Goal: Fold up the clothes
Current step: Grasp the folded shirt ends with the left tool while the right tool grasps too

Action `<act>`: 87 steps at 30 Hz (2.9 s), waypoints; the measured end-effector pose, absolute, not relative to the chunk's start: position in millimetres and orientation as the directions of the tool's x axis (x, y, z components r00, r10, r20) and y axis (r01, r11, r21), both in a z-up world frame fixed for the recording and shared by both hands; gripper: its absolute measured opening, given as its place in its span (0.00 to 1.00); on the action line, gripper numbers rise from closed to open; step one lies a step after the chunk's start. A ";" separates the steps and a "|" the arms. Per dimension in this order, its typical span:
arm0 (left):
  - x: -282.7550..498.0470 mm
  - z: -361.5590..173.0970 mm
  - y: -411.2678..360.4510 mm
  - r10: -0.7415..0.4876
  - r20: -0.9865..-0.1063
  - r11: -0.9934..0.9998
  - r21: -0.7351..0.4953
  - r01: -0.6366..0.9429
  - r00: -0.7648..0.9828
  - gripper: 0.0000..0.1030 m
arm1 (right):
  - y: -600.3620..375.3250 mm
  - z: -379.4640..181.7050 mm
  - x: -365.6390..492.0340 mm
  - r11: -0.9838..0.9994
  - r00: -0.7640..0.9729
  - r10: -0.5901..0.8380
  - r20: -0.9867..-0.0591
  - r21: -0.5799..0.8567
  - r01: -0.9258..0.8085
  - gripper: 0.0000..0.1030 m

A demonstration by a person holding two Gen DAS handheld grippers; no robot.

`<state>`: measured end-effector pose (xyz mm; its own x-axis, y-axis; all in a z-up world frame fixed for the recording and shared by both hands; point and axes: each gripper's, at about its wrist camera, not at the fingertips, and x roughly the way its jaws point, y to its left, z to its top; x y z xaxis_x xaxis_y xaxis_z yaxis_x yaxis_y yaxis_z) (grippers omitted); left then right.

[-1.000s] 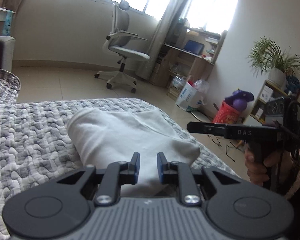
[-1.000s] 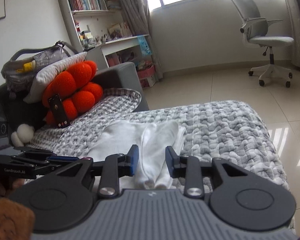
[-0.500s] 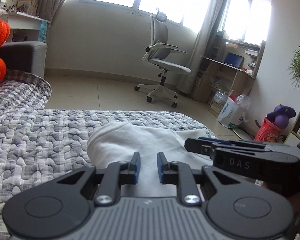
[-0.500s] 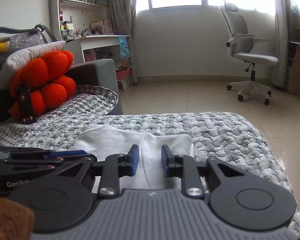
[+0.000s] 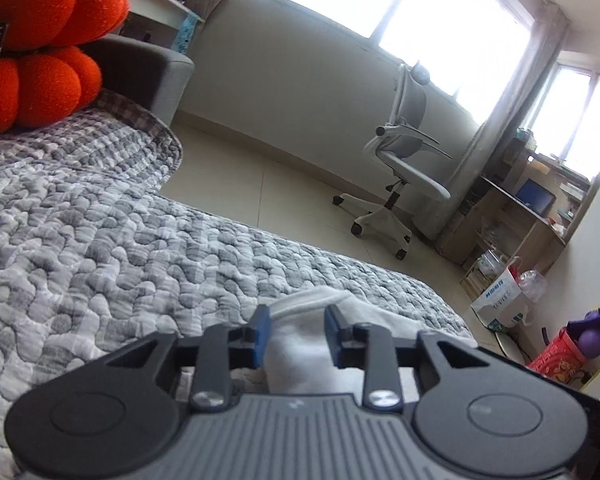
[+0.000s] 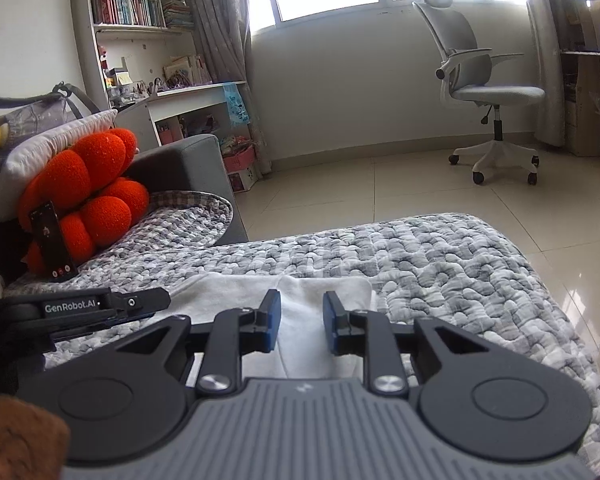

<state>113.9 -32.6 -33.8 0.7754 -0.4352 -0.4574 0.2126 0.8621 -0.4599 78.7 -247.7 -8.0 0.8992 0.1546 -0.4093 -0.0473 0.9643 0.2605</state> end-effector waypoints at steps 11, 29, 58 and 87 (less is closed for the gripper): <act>123.0 -45.4 -15.2 -0.613 -0.551 0.740 -0.651 0.169 0.566 0.67 | -273.9 14.6 38.7 0.900 0.841 0.236 -0.487 0.435 0.000 0.76; 122.8 -83.4 -15.4 -0.680 -0.418 0.533 -0.846 0.015 0.602 0.54 | -281.7 -22.1 35.0 0.576 0.724 0.413 -0.553 0.774 0.263 0.71; 92.7 -29.7 -3.9 -0.634 -0.447 0.644 -0.757 0.110 0.631 0.14 | -266.0 -15.6 47.2 0.622 0.761 0.310 -0.569 0.727 0.290 0.31; 87.0 -69.7 0.9 -0.709 -0.543 0.629 -0.776 0.055 0.449 0.47 | -295.9 -35.4 105.3 0.711 0.717 0.465 -0.519 0.701 0.046 0.62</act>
